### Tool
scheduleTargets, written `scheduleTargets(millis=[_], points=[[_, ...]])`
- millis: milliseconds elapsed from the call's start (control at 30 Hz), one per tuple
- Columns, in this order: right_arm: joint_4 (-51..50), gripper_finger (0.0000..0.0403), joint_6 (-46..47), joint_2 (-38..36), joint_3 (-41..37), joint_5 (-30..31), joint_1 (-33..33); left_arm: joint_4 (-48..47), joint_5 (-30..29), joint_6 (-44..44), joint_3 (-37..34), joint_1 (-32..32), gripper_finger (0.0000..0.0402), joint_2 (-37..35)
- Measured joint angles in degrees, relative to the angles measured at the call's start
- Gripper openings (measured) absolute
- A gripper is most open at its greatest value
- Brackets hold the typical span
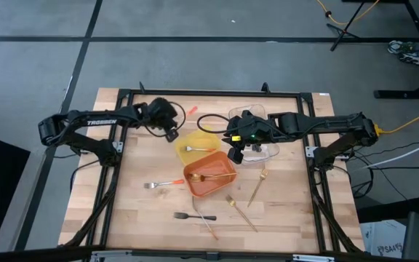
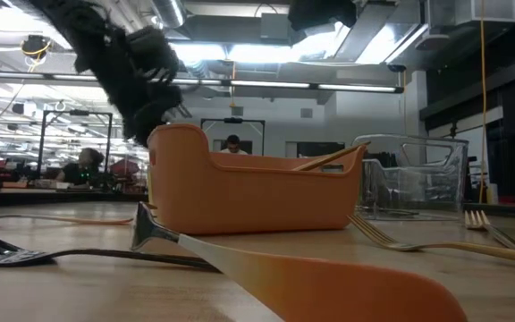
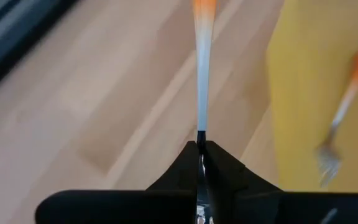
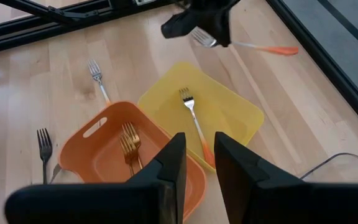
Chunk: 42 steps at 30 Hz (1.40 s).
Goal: Sort silverware by color (type)
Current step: Put the orange fork into the yellow bin
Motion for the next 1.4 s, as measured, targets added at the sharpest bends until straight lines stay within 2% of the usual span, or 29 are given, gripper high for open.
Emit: scheduleTargets(millis=[133, 267, 400, 533, 700, 967, 1233, 1400], points=[[-0.01, 0.0074, 0.0, 0.0, 0.0, 0.0, 0.0, 0.2, 1.97, -0.29, 4.74, -0.13, 0.0006, 0.0], [0.0, 0.0074, -0.01, 0.01, 0.0, 0.0, -0.01, 1.33, 4.11, -4.22, 8.45, -1.38, 0.0006, -0.04], [-0.02, 0.0074, -0.01, 0.01, 0.0, 0.0, 0.0, 4.92, 6.71, -7.25, 9.03, -4.23, 0.0006, -0.04], [0.0, 0.0074, -0.02, 0.01, 0.0, 0.0, -0.01, 6.84, 6.52, -9.24, 9.04, -8.25, 0.0006, -0.04], [0.0, 0.0074, -0.02, 0.0, 0.0, 0.02, 0.0, 7.91, 2.97, -12.04, 9.04, -13.81, 0.0006, -0.04], [0.02, 0.0074, -0.02, 0.01, 0.0, 0.03, -0.01, 9.11, -6.88, -16.53, 9.04, -20.9, 0.0007, 2.84], [0.12, 0.0074, -0.02, 0.6, 0.0, 0.04, -0.01, 15.06, -8.98, -17.9, 9.06, -23.41, 0.0008, 11.78], [0.4, 0.0074, -0.02, 1.86, -0.04, 0.06, -0.01, 14.93, -9.11, -17.84, 9.06, -23.43, 0.0009, 16.34]])
